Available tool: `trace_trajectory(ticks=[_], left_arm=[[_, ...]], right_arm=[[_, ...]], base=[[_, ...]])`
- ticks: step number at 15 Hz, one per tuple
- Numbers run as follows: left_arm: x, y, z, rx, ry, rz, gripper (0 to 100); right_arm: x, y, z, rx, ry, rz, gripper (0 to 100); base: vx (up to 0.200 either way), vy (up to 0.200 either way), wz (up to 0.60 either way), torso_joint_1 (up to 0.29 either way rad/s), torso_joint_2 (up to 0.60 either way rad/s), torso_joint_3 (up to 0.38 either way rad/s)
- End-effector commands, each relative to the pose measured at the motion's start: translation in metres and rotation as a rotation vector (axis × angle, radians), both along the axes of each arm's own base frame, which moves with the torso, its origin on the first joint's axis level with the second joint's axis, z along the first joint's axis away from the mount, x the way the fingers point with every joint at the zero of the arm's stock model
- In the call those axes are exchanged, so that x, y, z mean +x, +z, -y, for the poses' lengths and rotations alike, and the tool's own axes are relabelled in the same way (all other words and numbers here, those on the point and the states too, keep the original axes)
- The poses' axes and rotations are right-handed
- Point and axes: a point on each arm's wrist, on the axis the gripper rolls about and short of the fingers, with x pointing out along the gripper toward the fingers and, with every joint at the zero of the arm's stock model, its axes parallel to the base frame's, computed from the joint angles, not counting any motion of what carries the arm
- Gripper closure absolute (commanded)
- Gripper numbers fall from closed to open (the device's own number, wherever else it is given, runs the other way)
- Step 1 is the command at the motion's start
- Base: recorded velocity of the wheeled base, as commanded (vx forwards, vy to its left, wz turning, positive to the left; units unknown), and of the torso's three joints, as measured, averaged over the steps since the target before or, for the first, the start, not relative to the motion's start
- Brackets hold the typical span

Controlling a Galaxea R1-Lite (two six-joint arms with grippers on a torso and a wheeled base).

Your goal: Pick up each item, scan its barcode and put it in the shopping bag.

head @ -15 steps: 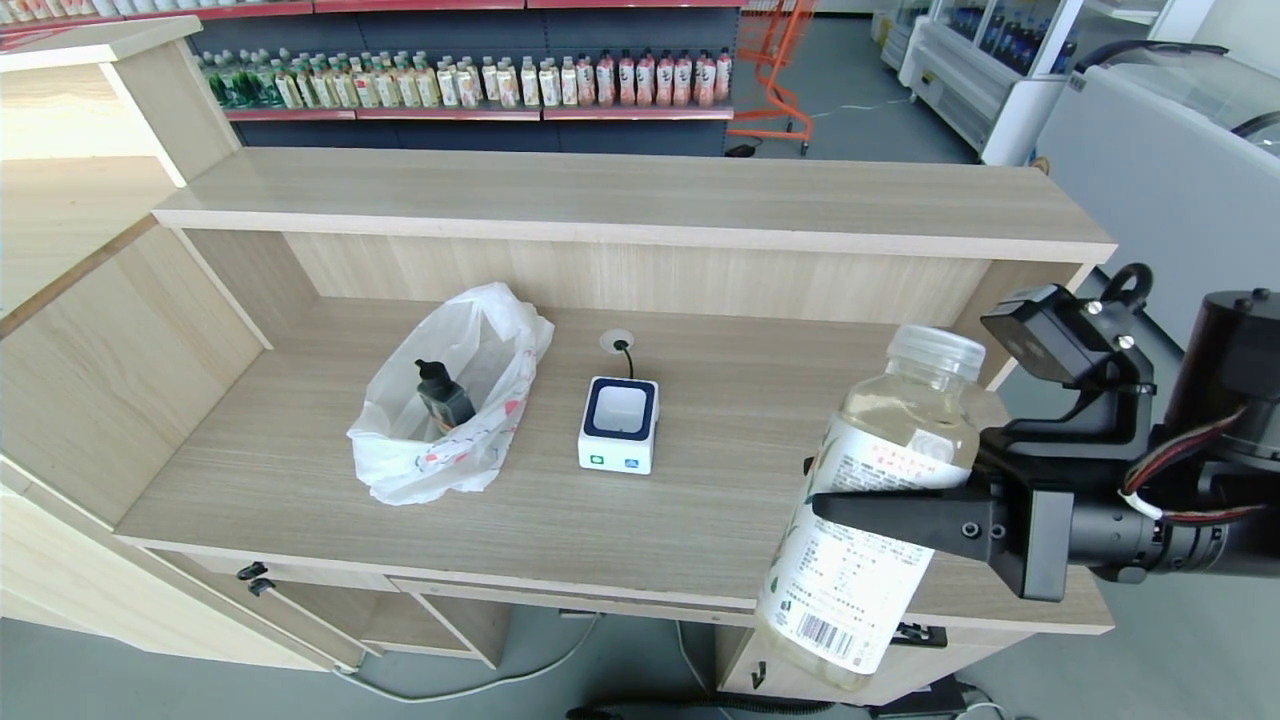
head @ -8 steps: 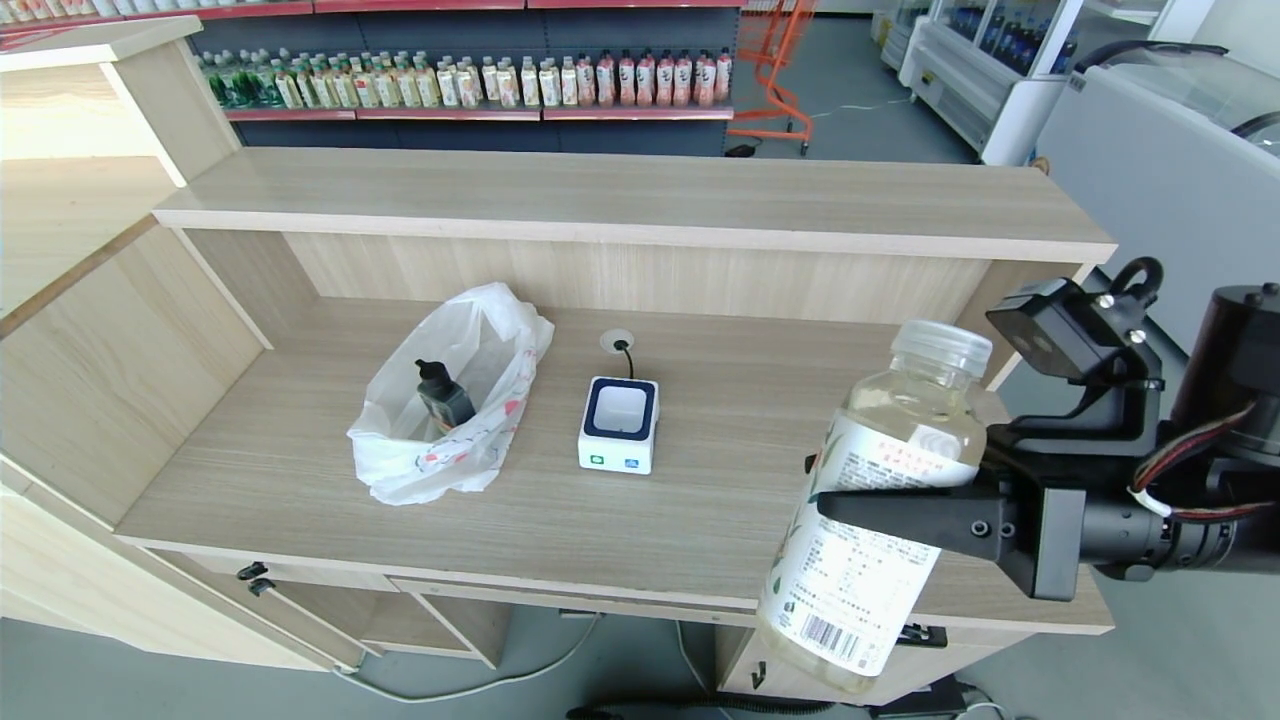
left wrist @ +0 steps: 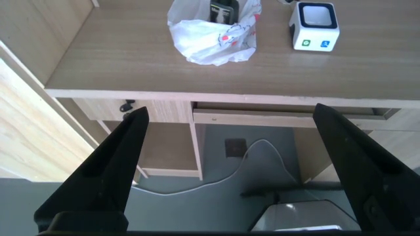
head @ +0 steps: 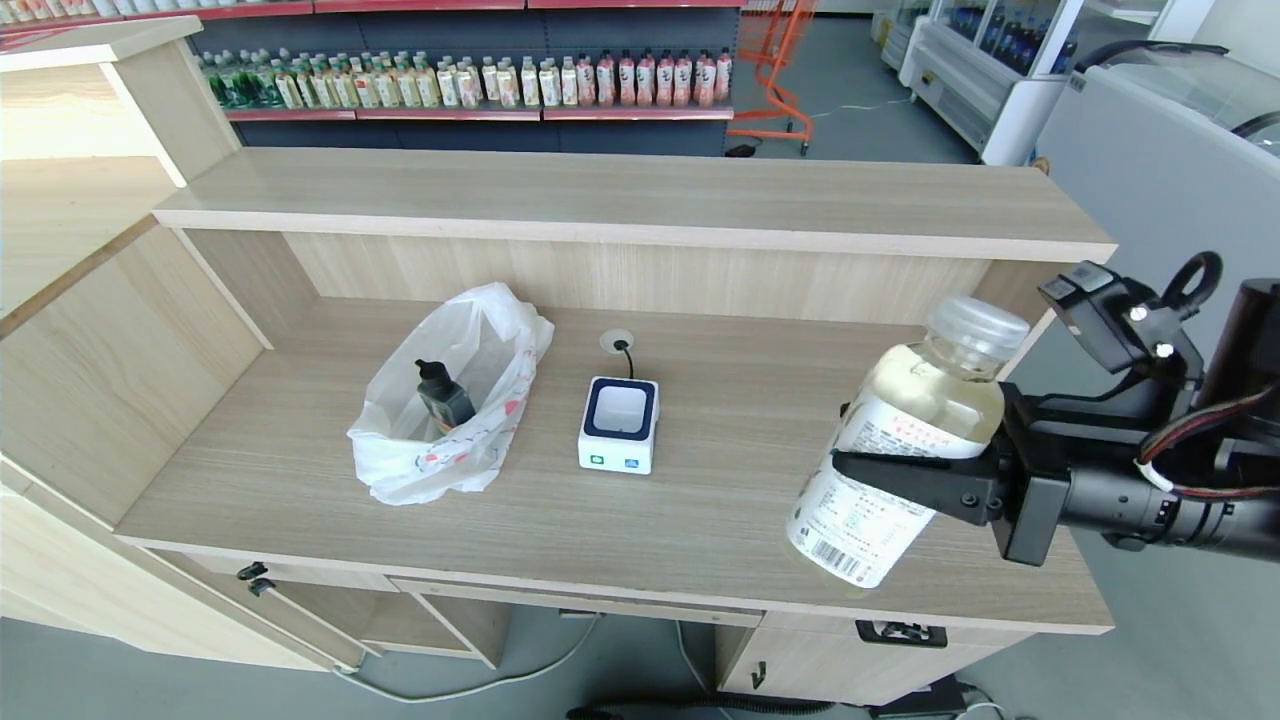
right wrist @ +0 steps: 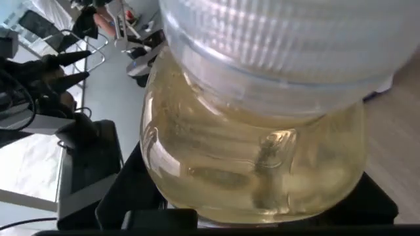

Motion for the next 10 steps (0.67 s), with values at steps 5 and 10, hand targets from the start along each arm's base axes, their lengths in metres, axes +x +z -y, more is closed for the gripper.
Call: trace_trajectory(ticks=[5, 10], left_arm=[[0.0, 0.0, 0.0, 0.0, 0.0, 0.0, 0], [0.0, 0.0, 0.0, 0.0, 0.0, 0.0, 0]], right_arm=[[0.011, -0.019, 0.099, -0.491, -0.463, 0.467, 100], [0.006, -0.012, 0.101, -0.618, -0.534, 0.582, 100]], base=[[0.0, 0.0, 0.0, 0.0, 0.0, 0.0], [0.0, 0.0, 0.0, 0.0, 0.0, 0.0]])
